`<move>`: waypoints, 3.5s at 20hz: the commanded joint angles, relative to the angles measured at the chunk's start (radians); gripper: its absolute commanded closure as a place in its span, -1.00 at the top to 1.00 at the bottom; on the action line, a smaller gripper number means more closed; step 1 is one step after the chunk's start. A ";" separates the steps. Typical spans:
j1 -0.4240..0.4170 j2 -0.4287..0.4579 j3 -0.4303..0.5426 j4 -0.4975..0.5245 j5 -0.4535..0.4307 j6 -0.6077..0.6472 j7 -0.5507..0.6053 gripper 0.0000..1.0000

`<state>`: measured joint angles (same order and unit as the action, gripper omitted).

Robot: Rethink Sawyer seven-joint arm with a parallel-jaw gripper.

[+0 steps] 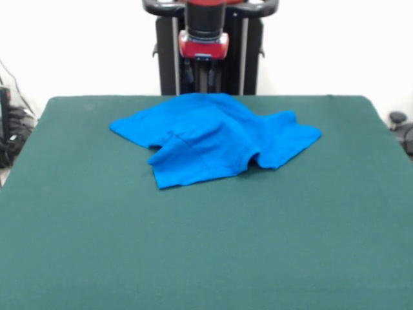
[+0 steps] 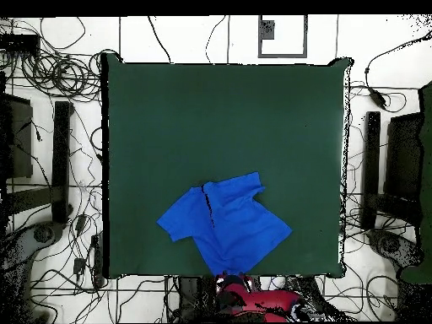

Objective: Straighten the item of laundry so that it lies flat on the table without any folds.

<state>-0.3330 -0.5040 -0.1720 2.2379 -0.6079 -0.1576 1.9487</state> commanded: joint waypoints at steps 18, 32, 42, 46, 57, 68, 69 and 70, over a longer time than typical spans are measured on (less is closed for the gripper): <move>-0.019 -0.030 0.228 -0.222 0.129 0.359 0.055 1.00; -0.032 -0.076 0.271 -0.264 0.188 0.521 0.021 1.00; -0.018 -0.053 0.273 -0.307 0.182 0.544 0.035 1.00; -0.016 -0.038 0.279 -0.332 0.184 0.554 0.041 1.00; -0.008 -0.026 0.285 -0.378 0.212 0.598 0.041 1.00; 0.001 -0.042 0.288 -0.390 0.241 0.643 0.038 1.00; 0.004 -0.044 0.288 -0.394 0.245 0.654 0.036 1.00; 0.007 -0.047 0.288 -0.399 0.249 0.666 0.035 1.00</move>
<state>-0.3596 -0.5904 0.0013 1.9398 -0.4259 0.3764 1.9487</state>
